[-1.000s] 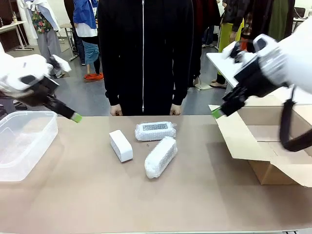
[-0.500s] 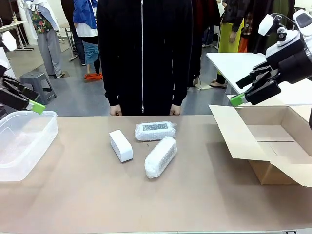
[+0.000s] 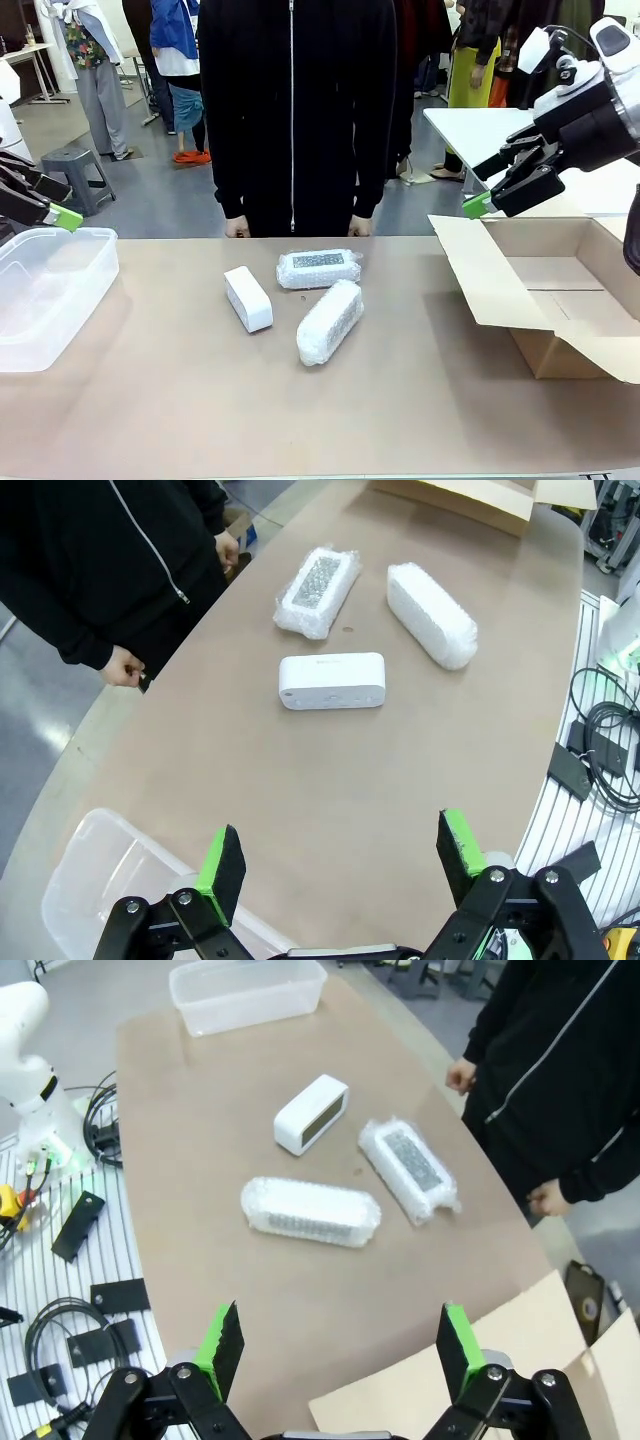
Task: Separate and place wrapped and unwrapped clocks.
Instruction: Pick up the Digital clock indicated by the person.
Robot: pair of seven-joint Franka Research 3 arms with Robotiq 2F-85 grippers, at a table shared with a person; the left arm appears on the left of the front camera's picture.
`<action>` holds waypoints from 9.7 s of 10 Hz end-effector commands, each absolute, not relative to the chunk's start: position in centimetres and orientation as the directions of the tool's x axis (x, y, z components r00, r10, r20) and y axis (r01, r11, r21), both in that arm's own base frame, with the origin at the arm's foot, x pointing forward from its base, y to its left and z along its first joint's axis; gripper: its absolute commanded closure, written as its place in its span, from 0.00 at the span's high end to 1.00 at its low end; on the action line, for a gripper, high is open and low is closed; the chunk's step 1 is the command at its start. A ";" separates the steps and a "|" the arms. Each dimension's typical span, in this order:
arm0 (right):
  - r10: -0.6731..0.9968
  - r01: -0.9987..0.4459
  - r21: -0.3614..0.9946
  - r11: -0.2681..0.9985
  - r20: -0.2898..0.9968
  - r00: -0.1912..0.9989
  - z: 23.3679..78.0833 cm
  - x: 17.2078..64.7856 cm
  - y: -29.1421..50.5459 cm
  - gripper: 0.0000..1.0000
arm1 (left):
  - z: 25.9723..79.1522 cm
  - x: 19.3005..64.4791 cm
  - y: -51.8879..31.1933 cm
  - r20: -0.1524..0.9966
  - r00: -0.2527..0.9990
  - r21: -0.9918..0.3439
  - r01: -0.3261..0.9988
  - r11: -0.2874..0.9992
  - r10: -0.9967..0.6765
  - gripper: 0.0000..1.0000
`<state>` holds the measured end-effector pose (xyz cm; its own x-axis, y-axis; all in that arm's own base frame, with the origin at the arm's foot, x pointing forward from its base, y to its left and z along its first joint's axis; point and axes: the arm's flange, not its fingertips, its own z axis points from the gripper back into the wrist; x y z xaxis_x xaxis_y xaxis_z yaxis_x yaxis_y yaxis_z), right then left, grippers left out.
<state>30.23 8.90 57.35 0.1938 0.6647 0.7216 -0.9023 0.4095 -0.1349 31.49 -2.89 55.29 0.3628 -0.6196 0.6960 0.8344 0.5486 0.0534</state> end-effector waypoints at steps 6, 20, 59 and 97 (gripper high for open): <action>0.653 -0.902 -0.125 0.413 0.731 0.197 57.4 30.3 8.4 1.00 | 55.5 31.3 -2.7 0.702 0.355 0.058 0.836 0.546 -0.618 1.00; 0.653 -0.902 -0.125 0.413 0.731 0.197 57.4 30.3 8.4 1.00 | 55.5 31.3 -2.7 0.702 0.355 0.058 0.836 0.546 -0.618 1.00; 0.653 -0.902 -0.125 0.413 0.731 0.197 57.4 30.3 8.4 1.00 | 36.3 47.5 -30.2 0.148 0.859 -0.148 -0.470 0.870 0.489 1.00; 0.653 -0.902 -0.125 0.413 0.731 0.197 57.4 30.3 8.4 1.00 | 60.5 34.4 -27.7 0.319 0.897 -0.127 -0.280 0.952 0.306 0.18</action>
<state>30.20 8.37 57.52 0.2045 0.6638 0.7194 -0.8937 0.4265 -0.1394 34.46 -27.93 60.37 0.9009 0.2903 0.3226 -0.2628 0.9565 -0.1270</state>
